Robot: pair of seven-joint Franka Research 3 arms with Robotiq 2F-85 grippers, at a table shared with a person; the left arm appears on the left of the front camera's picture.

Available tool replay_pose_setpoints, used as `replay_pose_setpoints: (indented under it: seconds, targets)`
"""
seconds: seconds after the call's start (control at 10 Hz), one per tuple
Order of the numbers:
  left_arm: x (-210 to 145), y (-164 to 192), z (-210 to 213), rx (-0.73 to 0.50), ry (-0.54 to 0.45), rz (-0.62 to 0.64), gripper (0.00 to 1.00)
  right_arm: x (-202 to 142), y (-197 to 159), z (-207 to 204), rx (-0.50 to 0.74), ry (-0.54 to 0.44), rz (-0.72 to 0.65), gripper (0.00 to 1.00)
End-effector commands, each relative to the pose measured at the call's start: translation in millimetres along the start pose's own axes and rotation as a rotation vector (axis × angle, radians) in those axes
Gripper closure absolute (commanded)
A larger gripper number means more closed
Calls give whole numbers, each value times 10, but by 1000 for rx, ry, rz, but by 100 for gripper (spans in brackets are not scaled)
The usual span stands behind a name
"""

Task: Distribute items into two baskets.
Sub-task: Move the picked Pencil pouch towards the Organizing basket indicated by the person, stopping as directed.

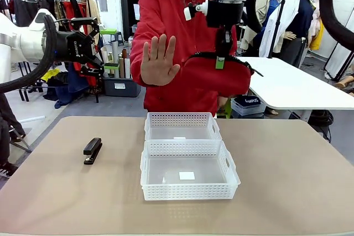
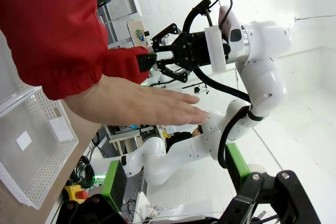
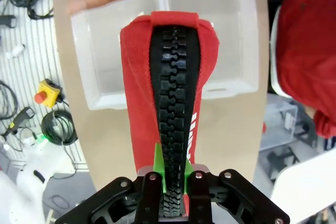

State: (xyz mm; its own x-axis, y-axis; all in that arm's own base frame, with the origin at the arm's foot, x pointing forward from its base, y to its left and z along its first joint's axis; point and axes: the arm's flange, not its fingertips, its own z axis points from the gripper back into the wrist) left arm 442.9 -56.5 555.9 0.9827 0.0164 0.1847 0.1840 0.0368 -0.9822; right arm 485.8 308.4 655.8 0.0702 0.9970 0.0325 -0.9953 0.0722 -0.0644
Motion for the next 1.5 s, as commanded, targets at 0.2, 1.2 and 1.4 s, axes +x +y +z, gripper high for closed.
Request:
replay_pose_setpoints:
  seconds: [0.2,1.2,1.4]
  targets:
    - [1,-20,10,-3,-1,-4,0,-57,154,-22,10,-20,56,100]
    - [1,-20,10,-3,-1,-4,0,37,87,-25,14,-2,44,100]
    - [1,-20,10,-3,-1,-4,0,37,87,-25,14,-2,44,100]
